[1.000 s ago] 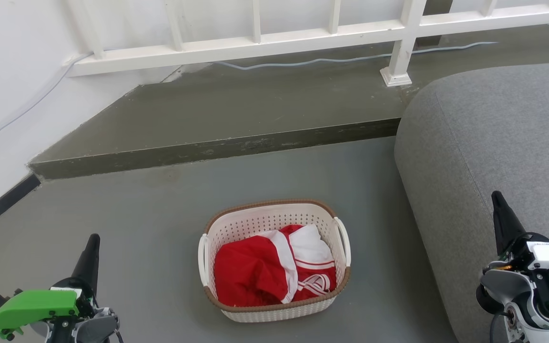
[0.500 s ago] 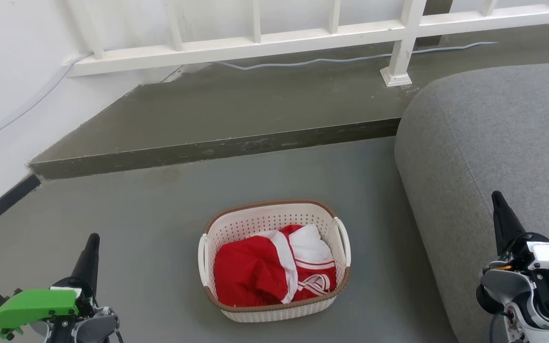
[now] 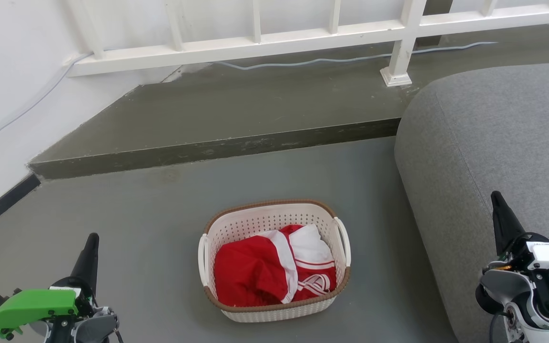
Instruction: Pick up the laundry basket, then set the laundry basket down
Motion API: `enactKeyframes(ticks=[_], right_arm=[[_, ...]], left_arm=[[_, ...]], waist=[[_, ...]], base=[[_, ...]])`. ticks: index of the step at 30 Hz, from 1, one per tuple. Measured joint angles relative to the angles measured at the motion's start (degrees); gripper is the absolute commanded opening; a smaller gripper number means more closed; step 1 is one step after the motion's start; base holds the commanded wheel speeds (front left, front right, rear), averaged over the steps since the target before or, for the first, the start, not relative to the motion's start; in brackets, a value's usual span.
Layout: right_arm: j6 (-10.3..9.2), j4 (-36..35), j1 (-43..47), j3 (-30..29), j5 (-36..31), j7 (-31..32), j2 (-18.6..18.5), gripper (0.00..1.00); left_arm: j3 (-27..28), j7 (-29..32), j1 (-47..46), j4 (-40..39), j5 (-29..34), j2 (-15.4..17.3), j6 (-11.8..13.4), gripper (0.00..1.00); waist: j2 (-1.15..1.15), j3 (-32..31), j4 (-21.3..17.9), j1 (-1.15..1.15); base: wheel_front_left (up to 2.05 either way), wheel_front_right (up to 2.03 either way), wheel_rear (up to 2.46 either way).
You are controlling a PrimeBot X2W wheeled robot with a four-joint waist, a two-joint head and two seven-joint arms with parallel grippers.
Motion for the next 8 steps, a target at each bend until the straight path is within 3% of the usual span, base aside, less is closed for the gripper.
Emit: enactKeyframes(ticks=[8], right_arm=[[0.0, -0.01, -0.01, -0.05, -0.01, 0.16, 0.02, 0.0]], left_arm=[[0.04, 0.13, -0.01, -0.01, 0.0, -0.03, -0.01, 0.0]], waist=[[0.0, 0.01, 0.0, 0.0]], base=[[0.0, 0.0, 0.0]])
